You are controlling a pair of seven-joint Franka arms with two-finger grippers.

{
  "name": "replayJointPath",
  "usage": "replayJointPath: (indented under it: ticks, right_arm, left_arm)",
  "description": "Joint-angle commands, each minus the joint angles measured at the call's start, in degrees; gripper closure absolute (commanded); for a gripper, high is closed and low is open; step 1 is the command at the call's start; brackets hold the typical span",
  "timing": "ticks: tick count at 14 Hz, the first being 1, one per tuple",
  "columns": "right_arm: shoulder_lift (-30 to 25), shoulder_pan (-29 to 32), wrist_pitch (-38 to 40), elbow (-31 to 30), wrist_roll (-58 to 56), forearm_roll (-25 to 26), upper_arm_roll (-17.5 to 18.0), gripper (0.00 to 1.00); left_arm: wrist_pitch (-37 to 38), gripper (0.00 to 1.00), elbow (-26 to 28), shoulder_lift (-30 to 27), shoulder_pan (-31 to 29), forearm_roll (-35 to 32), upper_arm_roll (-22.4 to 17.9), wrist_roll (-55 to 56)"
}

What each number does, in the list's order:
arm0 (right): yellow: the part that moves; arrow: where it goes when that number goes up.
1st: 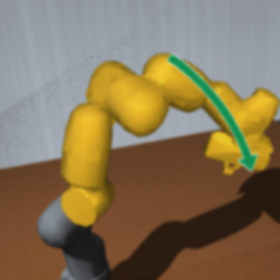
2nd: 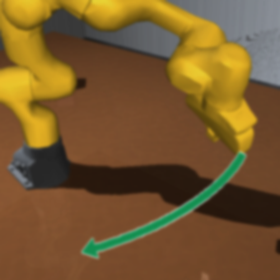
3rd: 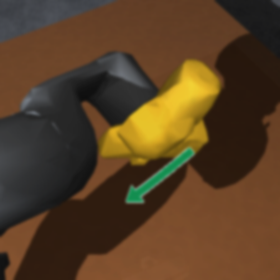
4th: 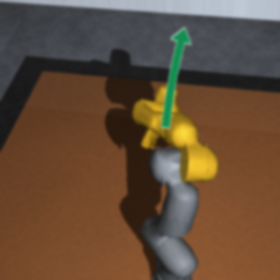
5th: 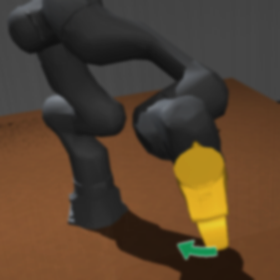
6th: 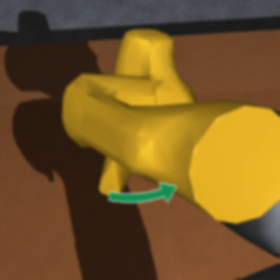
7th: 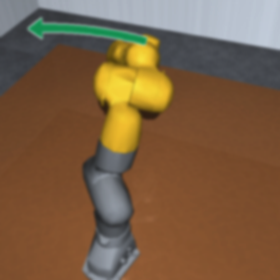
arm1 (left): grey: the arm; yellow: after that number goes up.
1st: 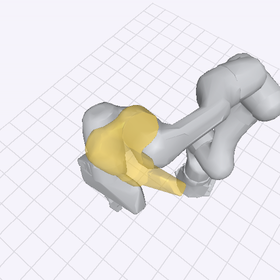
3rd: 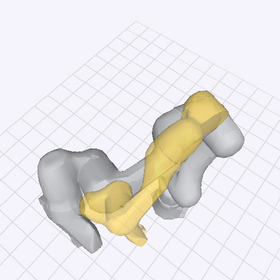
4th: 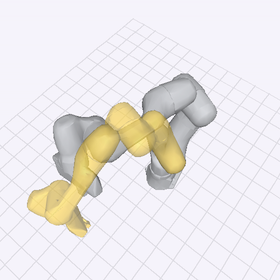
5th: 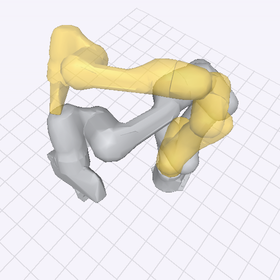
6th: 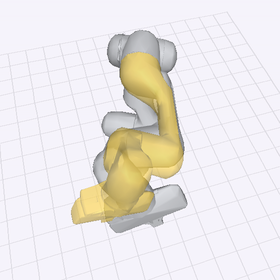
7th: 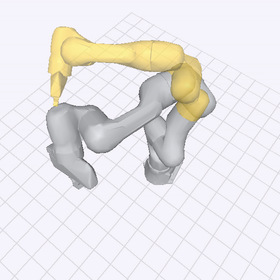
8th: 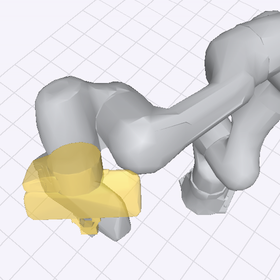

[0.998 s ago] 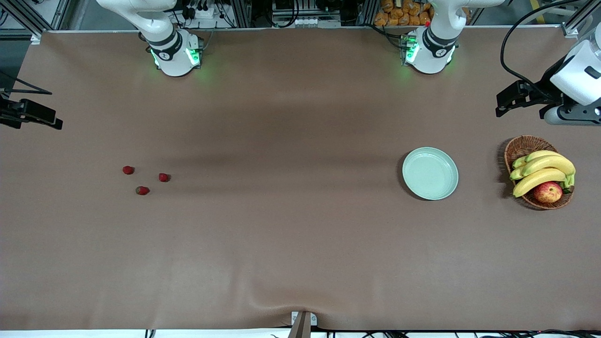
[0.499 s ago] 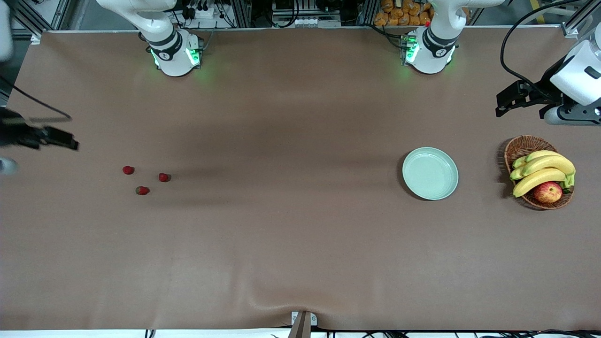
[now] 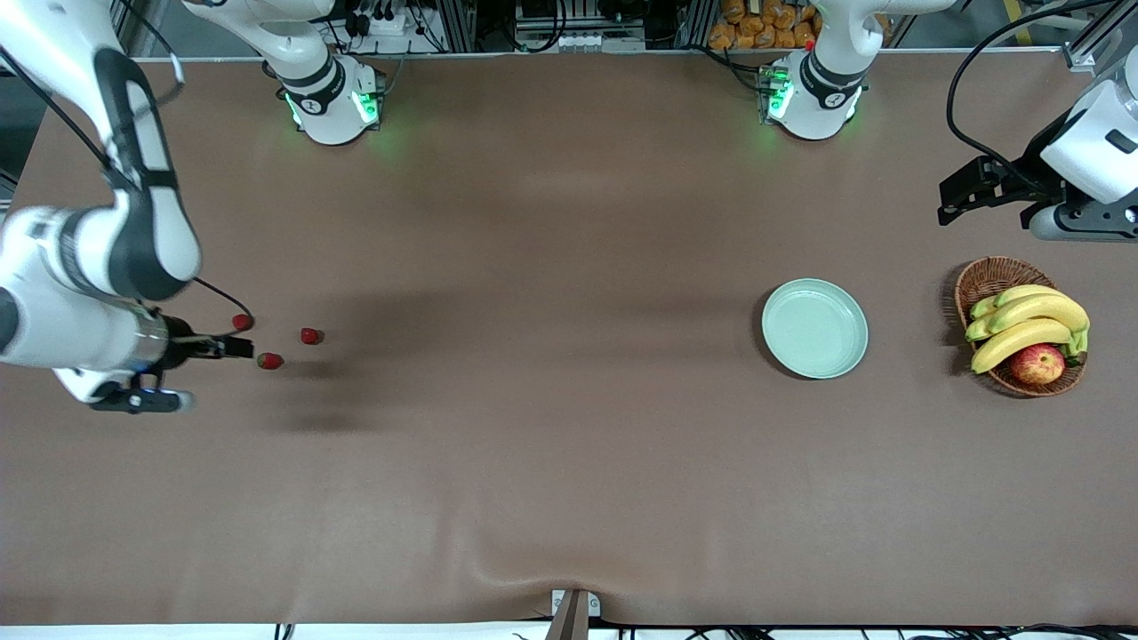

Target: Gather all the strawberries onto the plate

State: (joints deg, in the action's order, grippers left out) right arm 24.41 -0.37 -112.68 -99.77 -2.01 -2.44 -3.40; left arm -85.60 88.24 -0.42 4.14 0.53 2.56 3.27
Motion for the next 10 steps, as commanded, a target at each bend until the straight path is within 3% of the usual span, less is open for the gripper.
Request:
replayJointPath:
  ticks: [1,10]
  right_arm:
    - [2.82,-1.65,-2.1,-1.48,-0.19,-0.99,-0.03,0.0]
    - [7.75,-4.12,-2.45,-3.76,3.94,-1.26,-0.03,0.0]
  left_arm:
    - [-0.97,0.0,-0.35,0.42,-0.8,0.0,0.25,-0.63]
    - [-2.03,0.0,-0.35,1.12,-1.07,-0.18,0.16,-0.63]
